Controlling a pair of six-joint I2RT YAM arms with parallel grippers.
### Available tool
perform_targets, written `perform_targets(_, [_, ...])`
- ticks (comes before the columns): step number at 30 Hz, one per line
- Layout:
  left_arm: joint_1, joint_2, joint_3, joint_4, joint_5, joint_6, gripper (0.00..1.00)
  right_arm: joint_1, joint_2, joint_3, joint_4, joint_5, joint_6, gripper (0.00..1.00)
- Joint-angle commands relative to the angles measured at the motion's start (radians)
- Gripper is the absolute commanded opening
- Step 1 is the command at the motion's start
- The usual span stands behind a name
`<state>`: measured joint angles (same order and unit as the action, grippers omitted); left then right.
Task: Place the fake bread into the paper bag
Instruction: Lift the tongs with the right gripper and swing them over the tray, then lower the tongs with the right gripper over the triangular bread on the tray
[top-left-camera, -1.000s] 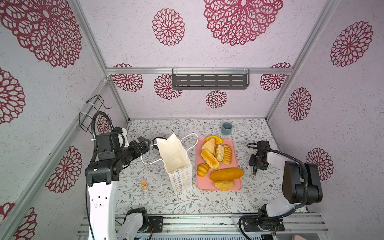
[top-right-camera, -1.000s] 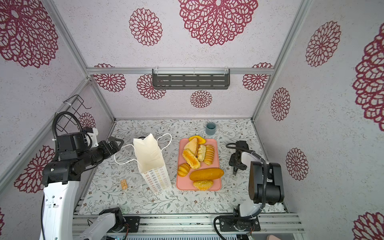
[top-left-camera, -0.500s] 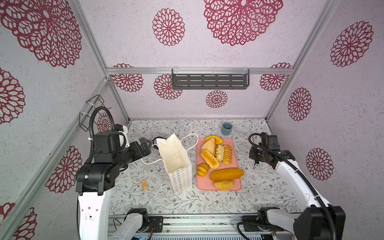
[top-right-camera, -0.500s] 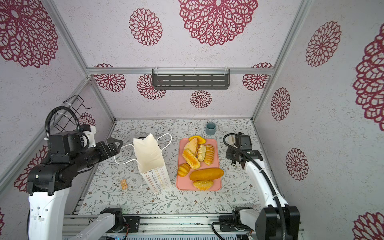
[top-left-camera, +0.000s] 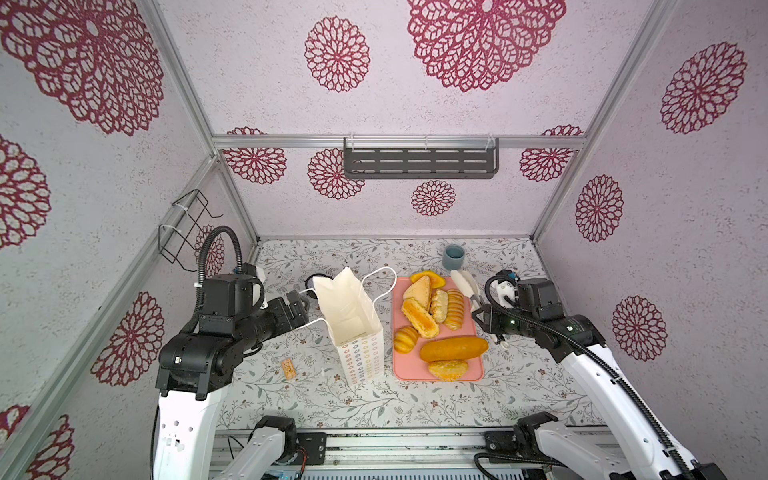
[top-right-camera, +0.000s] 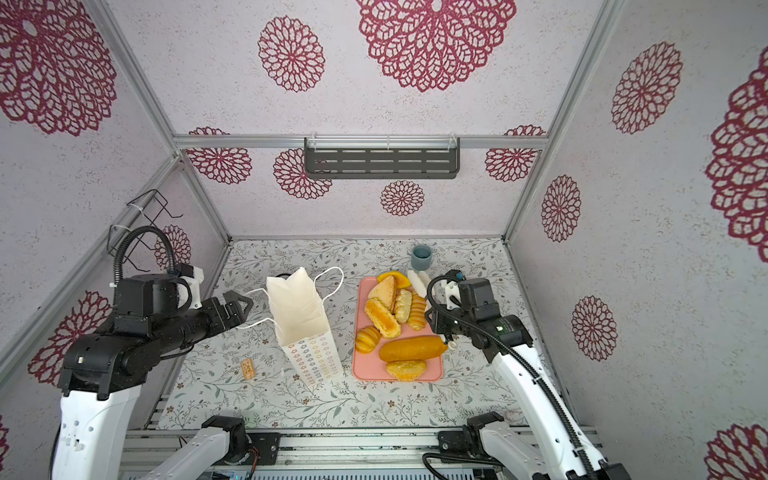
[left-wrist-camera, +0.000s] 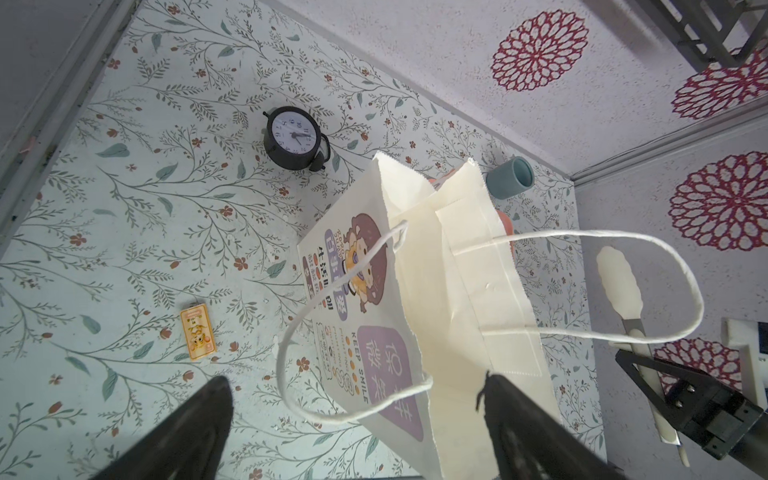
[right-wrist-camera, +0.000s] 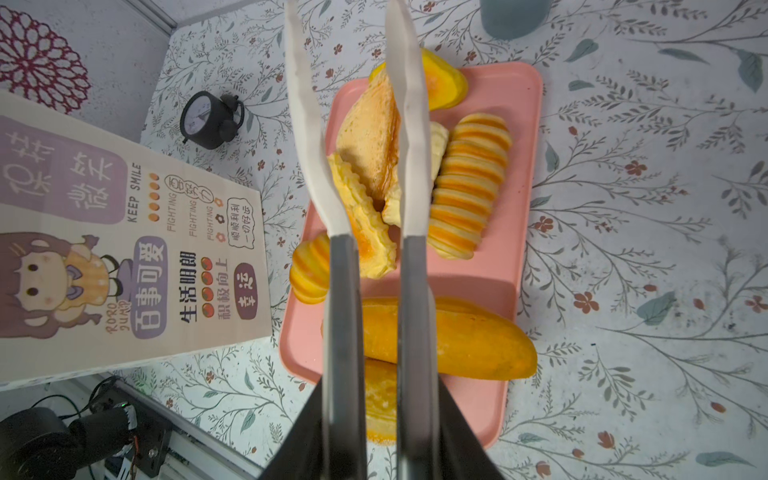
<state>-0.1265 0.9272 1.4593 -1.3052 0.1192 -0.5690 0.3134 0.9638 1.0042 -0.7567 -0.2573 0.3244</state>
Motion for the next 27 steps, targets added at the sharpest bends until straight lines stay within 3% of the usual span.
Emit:
perform_targets(1, [-0.016, -0.004, 0.01, -0.027, -0.024, -0.008, 0.97, 0.019, -0.017, 0.044, -0.056, -0.008, 0.017, 0.31])
perform_targets(7, [-0.025, -0.013, 0.035, -0.129, -0.102, 0.01, 0.97, 0.072, 0.016, 0.062, -0.105, 0.032, 0.043, 0.29])
perform_targets(11, [-0.026, -0.038, 0.017, -0.14, -0.098, -0.004, 0.97, 0.104, 0.042, 0.086, -0.11, 0.045, 0.058, 0.32])
perform_targets(18, [-0.03, -0.069, -0.101, 0.018, 0.076, -0.101, 0.97, 0.154, 0.126, 0.157, -0.204, 0.165, 0.056, 0.31])
perform_targets(24, [-0.031, -0.103, -0.205, 0.16, 0.067, -0.155, 0.99, 0.161, 0.167, 0.156, -0.227, 0.196, 0.044, 0.32])
perform_targets(27, [-0.03, -0.118, -0.26, 0.232, 0.066, -0.185, 0.87, 0.161, 0.188, 0.161, -0.222, 0.202, 0.041, 0.32])
